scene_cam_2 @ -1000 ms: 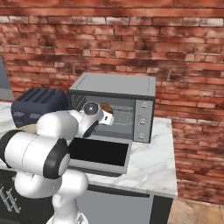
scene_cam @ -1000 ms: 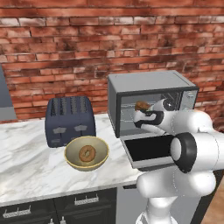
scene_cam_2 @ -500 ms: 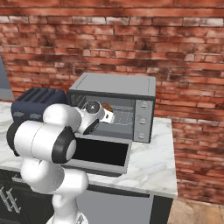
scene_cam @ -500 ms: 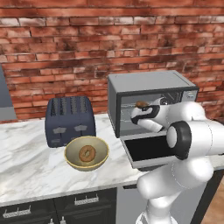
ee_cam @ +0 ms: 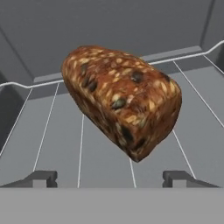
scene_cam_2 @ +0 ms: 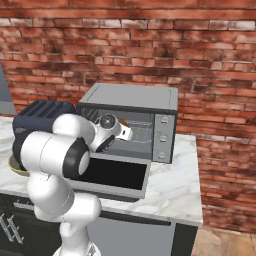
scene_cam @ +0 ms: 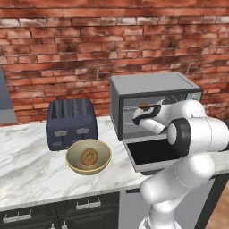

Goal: Pick up the heated bread from the toaster oven and place it in the bowl. Then move the bread bowl to the dining counter.

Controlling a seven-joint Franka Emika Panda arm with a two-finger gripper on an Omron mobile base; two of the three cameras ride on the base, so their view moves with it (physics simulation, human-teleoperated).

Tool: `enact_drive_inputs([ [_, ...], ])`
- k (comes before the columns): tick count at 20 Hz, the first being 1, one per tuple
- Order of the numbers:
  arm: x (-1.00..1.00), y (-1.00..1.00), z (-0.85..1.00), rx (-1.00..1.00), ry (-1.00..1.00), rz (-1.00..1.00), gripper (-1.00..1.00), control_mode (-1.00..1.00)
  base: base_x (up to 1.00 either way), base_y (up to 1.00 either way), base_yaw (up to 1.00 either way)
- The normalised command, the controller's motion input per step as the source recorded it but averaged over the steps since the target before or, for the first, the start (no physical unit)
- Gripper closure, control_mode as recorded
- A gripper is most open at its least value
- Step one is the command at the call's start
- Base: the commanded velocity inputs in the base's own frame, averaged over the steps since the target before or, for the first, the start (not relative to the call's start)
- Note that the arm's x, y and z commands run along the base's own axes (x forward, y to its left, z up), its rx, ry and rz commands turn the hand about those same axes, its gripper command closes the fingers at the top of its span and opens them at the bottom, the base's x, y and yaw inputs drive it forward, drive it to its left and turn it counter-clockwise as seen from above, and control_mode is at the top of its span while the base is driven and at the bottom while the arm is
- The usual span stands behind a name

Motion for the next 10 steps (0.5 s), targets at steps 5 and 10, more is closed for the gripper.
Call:
enact_drive_inputs([
  [5,0.11,0.02,-0.05,-0.03,0.01,0.0,-1.0,-1.0,0.0,0.0,0.0],
  [10,-0.12,0.0,0.0,-0.09,0.22,0.0,-1.0,-1.0,0.0,0.0,0.0],
])
